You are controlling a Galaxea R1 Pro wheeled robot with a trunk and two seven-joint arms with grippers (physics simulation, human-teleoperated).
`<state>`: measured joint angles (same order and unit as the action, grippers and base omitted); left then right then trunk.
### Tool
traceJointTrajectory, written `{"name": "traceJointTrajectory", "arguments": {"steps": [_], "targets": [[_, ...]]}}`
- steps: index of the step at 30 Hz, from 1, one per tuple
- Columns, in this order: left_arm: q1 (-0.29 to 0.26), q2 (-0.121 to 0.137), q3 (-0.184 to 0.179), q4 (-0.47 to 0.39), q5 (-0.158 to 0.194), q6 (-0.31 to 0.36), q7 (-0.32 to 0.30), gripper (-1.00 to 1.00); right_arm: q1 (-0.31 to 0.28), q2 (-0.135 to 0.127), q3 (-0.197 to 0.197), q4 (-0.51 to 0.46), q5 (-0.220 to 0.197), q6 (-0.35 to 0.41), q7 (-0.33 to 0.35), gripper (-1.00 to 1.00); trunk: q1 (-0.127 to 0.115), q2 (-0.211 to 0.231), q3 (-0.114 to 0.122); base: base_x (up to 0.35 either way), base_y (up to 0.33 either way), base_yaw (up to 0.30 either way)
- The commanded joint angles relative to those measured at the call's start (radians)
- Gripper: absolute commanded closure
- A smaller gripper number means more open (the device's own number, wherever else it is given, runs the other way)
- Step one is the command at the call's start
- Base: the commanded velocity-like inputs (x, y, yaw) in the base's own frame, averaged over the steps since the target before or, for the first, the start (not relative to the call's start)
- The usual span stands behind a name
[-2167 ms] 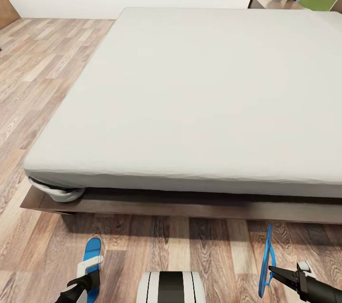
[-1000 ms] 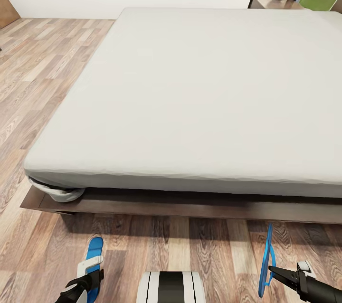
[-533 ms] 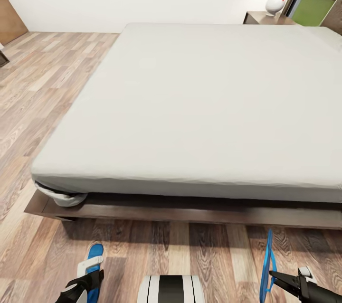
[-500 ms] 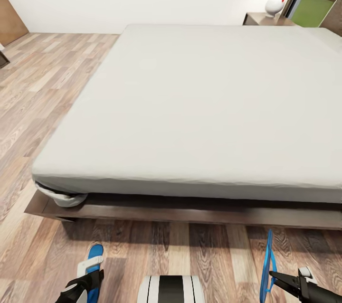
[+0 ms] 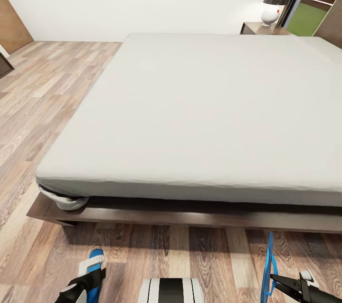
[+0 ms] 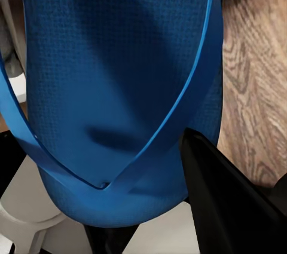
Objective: In the bedroom, move the book from the bed onto either nightstand, and place the two sandals side by side next to the bed.
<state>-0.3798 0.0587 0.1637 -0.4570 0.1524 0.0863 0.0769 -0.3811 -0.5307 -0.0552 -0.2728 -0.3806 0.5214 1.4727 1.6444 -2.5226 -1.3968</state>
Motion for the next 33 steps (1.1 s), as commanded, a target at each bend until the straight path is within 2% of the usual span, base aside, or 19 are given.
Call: {"name": "traceJointTrajectory", "arguments": {"steps": [1, 3, 7, 8, 9, 11, 13, 14, 15, 18, 21, 30, 33], "targets": [[0.0, 0.006, 0.0, -0.003, 0.01, 0.006, -0.037, -1.0, -0.002, 0.0, -0.031, -0.078, -0.006, 0.012, 0.001, 1.0, 0.0, 0.0, 0.0, 0.0, 0.0, 0.0], [0.0, 0.024, 0.0, -0.003, 0.011, 0.008, -0.117, -1.0, -0.002, 0.0, -0.031, -0.078, -0.005, 0.012, 0.001, 1.0, 0.0, 0.0, 0.0, 0.0, 0.0, 0.0], [0.0, 0.063, 0.001, -0.004, 0.012, 0.039, -0.359, -1.0, -0.002, 0.0, -0.031, -0.078, -0.005, 0.011, 0.0, 1.0, 0.0, 0.0, 0.0, 0.0, 0.0, 0.0], [0.0, 0.068, 0.001, -0.004, 0.012, 0.049, -0.389, -1.0, -0.002, 0.0, -0.031, -0.078, -0.005, 0.011, 0.0, 1.0, 0.0, 0.0, 0.0, 0.0, 0.0, 0.0], [0.0, 0.079, 0.001, -0.004, 0.012, 0.067, -0.449, -1.0, -0.001, 0.0, -0.031, -0.078, -0.005, 0.011, -0.001, 1.0, 0.0, 0.0, 0.0, 0.0, 0.0, 0.0], [0.0, 0.111, 0.004, -0.004, 0.013, 0.091, -0.566, -1.0, -0.002, 0.0, -0.031, -0.078, -0.005, 0.011, -0.003, 1.0, 0.0, 0.0, 0.0, 0.0, 0.0, 0.0], [0.001, 0.168, 0.006, 0.001, 0.016, 0.104, -0.719, -1.0, -0.001, 0.0, -0.031, -0.078, -0.004, 0.011, -0.007, 1.0, 0.0, 0.0, 0.0, 0.0, 0.0, 0.0], [0.002, 0.191, 0.006, 0.004, 0.018, 0.106, -0.778, -1.0, -0.001, 0.0, -0.031, -0.078, -0.004, 0.01, -0.008, 1.0, 0.0, 0.0, 0.0, 0.0, 0.0, 0.0], [0.003, 0.203, 0.006, 0.005, 0.019, 0.107, -0.809, -1.0, -0.001, 0.0, -0.031, -0.077, -0.004, 0.01, -0.009, 1.0, 0.0, 0.0, 0.0, 0.0, 0.0, 0.0], [0.005, 0.221, 0.012, 0.007, 0.021, 0.108, -0.864, -1.0, -0.002, 0.0, -0.031, -0.076, -0.003, 0.008, -0.015, 1.0, 0.0, 0.0, 0.0, 0.0, 0.0, 0.0], [0.005, 0.225, 0.03, 0.007, 0.021, 0.107, -0.882, -1.0, -0.002, 0.001, -0.031, -0.075, -0.003, 0.008, -0.062, 1.0, 0.0, 0.0, 0.0, 0.0, 0.0, 0.0], [0.007, 0.227, 0.042, 0.008, 0.021, 0.107, -0.888, -1.0, -0.002, 0.006, -0.031, -0.08, -0.002, 0.007, -0.407, 1.0, 0.0, 0.0, 0.0, 0.0, 0.0, 0.0], [0.007, 0.227, 0.042, 0.008, 0.021, 0.107, -0.888, -1.0, -0.002, 0.007, -0.029, -0.085, -0.002, 0.006, -0.56, 1.0, 0.0, 0.0, 0.0, 0.0, 0.0, 0.0]]}}
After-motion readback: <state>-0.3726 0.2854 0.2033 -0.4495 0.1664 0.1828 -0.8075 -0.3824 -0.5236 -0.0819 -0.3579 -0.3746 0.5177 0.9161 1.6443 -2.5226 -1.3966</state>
